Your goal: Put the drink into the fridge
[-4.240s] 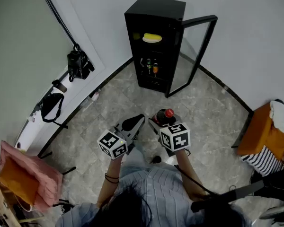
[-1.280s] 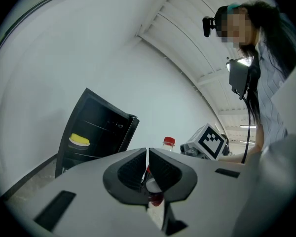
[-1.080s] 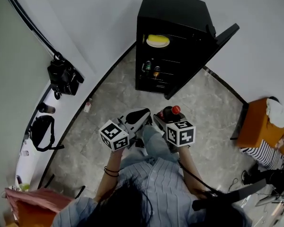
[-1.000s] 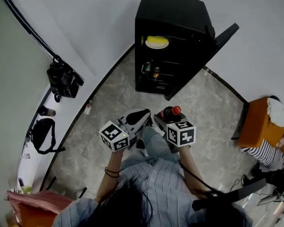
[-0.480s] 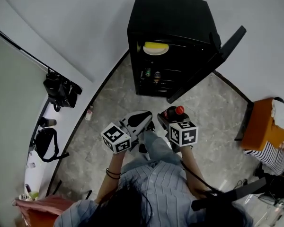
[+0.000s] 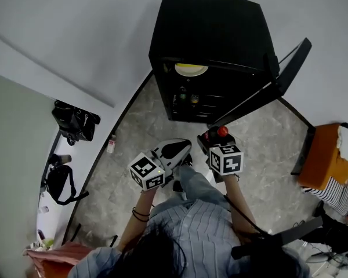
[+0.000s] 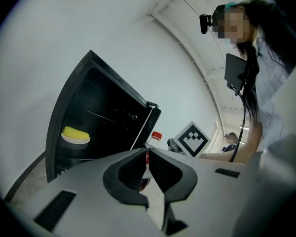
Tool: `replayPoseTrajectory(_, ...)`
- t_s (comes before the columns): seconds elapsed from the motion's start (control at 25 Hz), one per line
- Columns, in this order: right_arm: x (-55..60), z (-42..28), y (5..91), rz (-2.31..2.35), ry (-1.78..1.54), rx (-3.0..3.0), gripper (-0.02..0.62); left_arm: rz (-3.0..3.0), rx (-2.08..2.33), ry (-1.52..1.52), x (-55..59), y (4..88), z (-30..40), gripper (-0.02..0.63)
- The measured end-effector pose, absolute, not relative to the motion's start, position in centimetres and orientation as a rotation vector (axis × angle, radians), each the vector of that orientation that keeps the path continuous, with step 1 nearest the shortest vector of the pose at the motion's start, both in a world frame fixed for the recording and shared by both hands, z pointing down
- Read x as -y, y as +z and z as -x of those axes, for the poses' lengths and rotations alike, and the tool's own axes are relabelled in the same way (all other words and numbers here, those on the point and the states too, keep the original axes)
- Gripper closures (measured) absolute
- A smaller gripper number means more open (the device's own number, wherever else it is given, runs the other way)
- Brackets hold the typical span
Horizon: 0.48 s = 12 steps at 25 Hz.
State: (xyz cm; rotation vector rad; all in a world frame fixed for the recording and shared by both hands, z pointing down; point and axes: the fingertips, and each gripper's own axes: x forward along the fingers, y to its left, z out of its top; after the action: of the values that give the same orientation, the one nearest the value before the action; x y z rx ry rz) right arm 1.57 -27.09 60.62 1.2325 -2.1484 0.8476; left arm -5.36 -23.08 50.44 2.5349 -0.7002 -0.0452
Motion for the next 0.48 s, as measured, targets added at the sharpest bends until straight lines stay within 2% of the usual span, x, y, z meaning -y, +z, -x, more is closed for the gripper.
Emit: replayPoseTrajectory(0.48,36.8,-1.9,63.7,-1.254,0.715,2.138,0.284,-2.539,0.672,-0.005,27.5,51.1,4.6,0.6)
